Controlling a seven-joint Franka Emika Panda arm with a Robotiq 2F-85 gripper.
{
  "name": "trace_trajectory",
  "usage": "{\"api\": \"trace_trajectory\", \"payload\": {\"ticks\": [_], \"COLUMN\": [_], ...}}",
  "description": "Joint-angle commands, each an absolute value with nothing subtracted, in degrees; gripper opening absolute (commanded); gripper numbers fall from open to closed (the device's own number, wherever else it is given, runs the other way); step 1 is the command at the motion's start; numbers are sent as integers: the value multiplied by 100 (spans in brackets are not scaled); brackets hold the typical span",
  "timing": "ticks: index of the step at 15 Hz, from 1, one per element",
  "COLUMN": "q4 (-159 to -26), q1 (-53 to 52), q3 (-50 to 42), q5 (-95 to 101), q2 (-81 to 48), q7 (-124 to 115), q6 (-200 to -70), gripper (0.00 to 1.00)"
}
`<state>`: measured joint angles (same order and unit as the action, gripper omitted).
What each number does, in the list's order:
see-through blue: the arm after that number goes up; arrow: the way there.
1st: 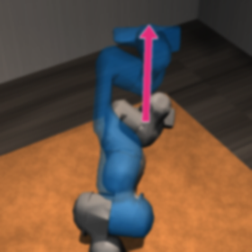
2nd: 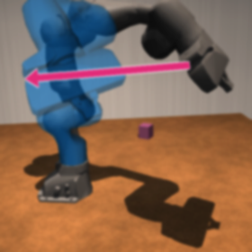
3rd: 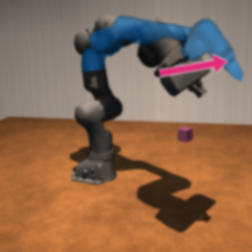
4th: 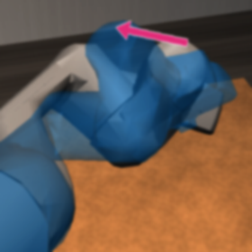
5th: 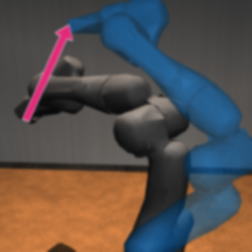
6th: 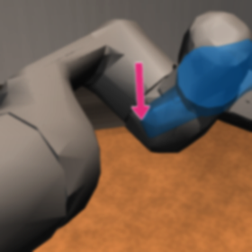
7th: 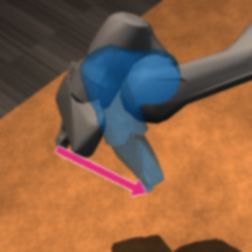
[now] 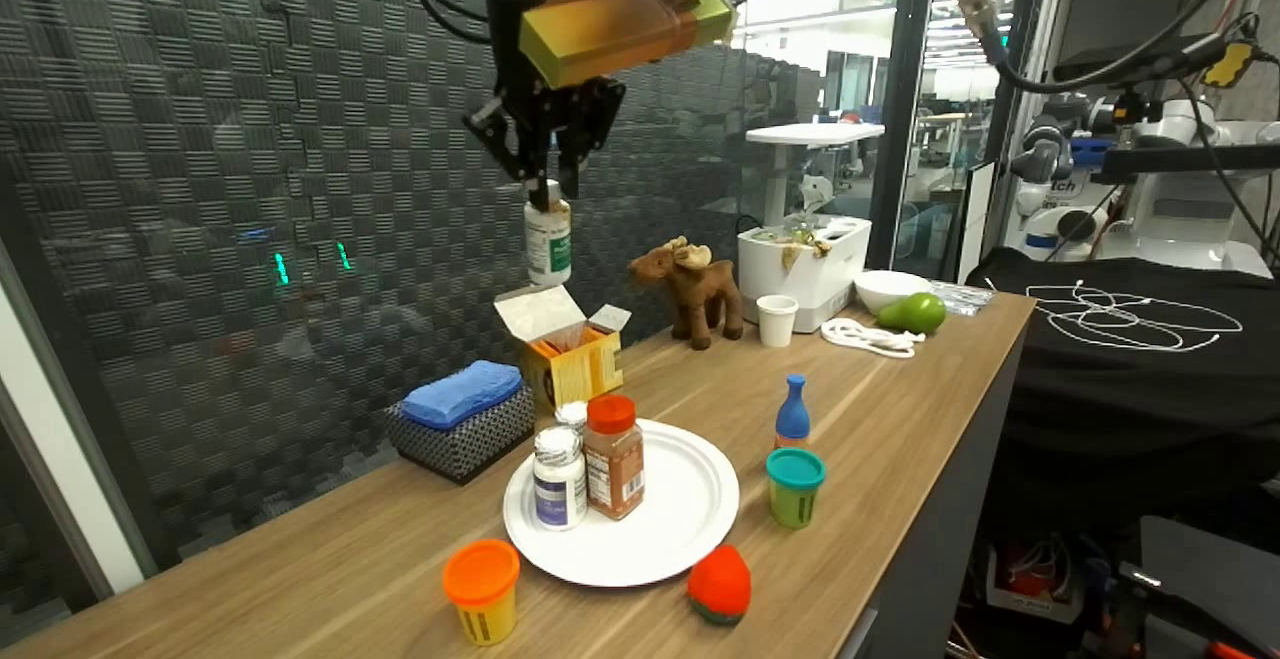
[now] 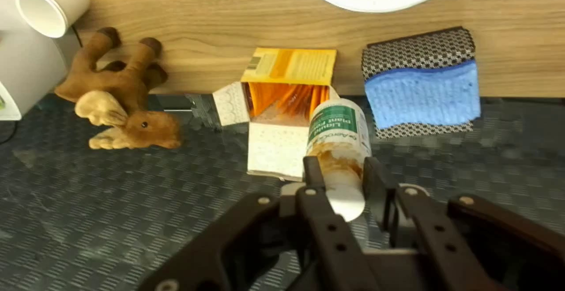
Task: Put the bottles and the red object on the plate
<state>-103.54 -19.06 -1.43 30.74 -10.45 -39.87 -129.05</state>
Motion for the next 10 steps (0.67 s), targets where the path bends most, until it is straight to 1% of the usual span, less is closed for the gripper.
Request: {"api": "trace_trajectory", "payload": {"ticks": [1,10], "q4": [-10973,-11408], "q1": [-1571,-1166], "q3": [8,88], "q5": [3188,2449], "q2": [-738,-1054], "q7": [-4150,-4173], "q6": [-12920,-12866], "gripper": [7,7]}}
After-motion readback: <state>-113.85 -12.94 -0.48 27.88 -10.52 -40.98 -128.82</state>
